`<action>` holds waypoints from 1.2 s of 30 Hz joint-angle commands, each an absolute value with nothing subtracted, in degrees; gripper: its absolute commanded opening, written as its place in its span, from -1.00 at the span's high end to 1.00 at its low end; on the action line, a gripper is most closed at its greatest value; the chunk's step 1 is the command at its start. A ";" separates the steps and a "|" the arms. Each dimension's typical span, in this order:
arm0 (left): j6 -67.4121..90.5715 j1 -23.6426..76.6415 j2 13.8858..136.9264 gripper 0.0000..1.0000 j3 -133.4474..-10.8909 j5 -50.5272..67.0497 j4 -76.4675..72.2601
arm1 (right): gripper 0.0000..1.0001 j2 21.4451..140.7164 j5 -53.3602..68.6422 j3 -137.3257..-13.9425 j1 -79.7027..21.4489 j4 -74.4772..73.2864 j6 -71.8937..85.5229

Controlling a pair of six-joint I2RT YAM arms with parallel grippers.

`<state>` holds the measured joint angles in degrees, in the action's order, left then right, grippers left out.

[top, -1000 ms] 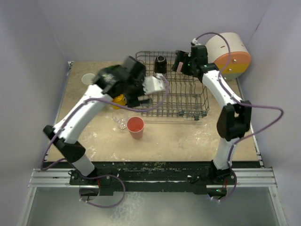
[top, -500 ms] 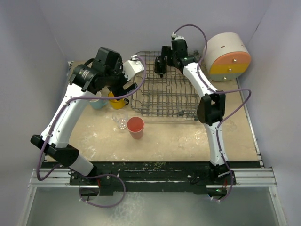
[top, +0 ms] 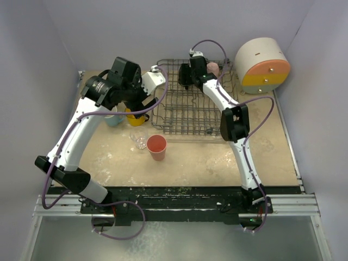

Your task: Unload the cups from the dish rack

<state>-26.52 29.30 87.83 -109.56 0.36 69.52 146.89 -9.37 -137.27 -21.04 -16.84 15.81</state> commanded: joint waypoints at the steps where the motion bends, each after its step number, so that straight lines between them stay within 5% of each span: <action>1: -26.24 29.01 85.17 -0.99 -109.63 1.30 68.32 | -0.55 146.83 -10.99 -138.69 -21.33 -9.81 13.51; 17: -27.06 29.09 89.26 -0.99 -115.55 3.64 71.75 | 0.07 149.89 -9.67 -138.48 -21.41 -3.61 13.27; 29: -27.60 29.09 89.06 -0.99 -117.97 4.49 72.90 | -0.04 149.96 -9.19 -134.51 -21.42 -4.34 14.96; 36: -28.11 29.09 87.93 -0.99 -116.46 4.23 71.95 | 0.17 150.30 -8.39 -134.97 -21.38 -3.13 15.86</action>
<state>-27.22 29.30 89.52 -115.72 3.70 73.06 150.74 -9.19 -134.50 -21.10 -6.15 14.83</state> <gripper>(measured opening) 0.992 0.438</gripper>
